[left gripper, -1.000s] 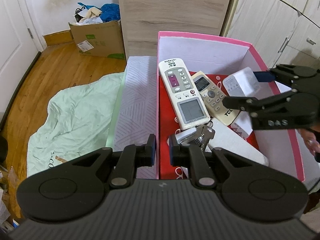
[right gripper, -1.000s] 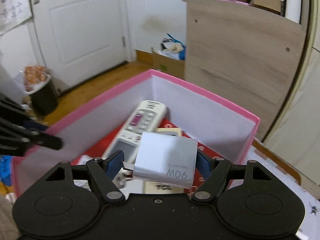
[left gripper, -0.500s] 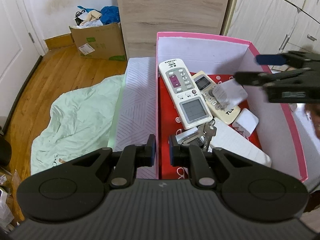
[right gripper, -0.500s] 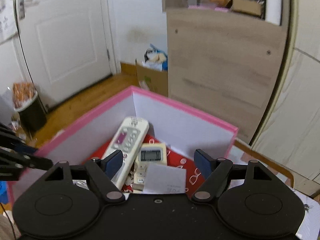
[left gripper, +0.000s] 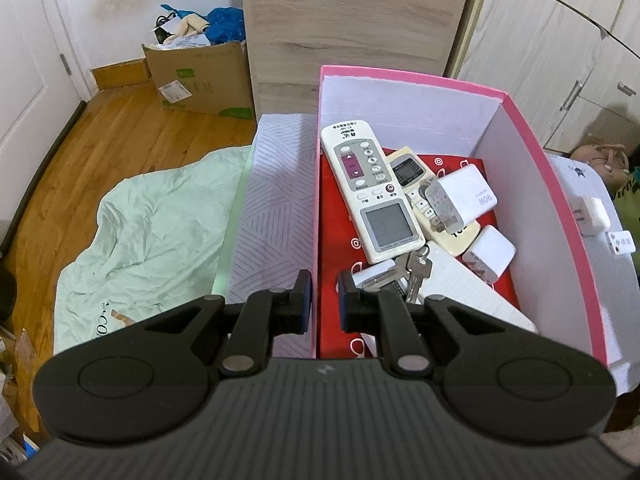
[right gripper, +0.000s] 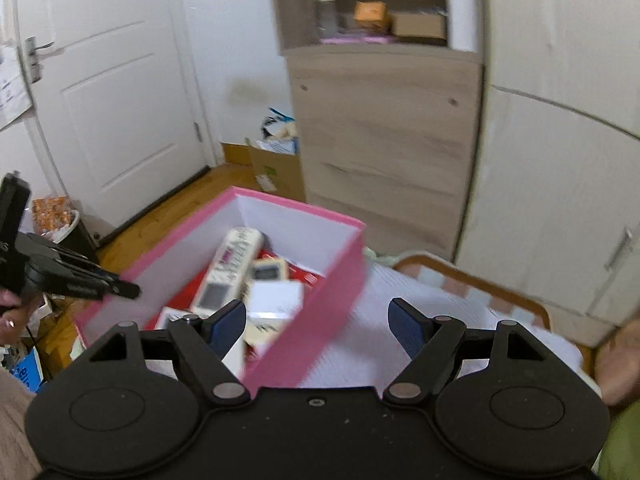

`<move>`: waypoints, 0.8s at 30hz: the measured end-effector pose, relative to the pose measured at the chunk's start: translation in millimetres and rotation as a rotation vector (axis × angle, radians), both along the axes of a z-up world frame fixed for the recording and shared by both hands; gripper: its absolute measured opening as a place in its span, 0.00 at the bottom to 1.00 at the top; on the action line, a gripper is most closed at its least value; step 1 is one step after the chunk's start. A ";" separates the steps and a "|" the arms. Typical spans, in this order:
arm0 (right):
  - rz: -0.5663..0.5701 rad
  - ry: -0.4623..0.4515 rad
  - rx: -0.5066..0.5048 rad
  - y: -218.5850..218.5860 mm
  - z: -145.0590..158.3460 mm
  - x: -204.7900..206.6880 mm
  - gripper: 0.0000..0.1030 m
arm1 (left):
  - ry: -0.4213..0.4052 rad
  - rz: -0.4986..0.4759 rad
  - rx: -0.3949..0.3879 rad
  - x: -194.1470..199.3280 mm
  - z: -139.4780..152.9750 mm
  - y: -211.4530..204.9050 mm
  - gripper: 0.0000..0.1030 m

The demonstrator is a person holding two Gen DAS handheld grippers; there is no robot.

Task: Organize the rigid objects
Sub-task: 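Carry the rectangular charger into the pink box and open the right gripper, then move the right gripper to the white cube charger and grasp it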

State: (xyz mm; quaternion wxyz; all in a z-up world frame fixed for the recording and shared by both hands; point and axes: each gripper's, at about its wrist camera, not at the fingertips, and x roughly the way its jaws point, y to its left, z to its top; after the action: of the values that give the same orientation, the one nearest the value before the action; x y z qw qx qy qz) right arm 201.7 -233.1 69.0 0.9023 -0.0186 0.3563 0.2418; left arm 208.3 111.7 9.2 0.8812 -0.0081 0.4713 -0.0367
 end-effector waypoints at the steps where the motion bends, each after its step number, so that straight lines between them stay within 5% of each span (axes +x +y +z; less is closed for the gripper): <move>1: -0.031 0.018 0.003 -9.5 -5.0 2.9 0.80 | -0.001 0.000 0.002 -0.1 -0.4 -0.2 0.11; 12: -0.264 0.136 -0.118 -65.4 -85.7 43.1 0.77 | -0.002 0.010 0.020 0.0 0.3 -4.9 0.11; 19: -0.391 0.182 -0.070 -87.1 -115.5 59.4 0.75 | -0.004 0.008 0.026 0.4 0.9 -3.7 0.11; 24: -0.408 0.198 -0.037 -85.8 -131.1 64.9 0.63 | -0.005 0.006 0.030 0.6 0.7 -3.8 0.11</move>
State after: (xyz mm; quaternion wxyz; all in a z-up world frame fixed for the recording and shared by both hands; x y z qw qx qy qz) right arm 266.6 -318.9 -62.0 0.8927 0.0611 0.4438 0.0482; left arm 208.9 107.9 9.9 0.8825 0.0040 0.4695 -0.0271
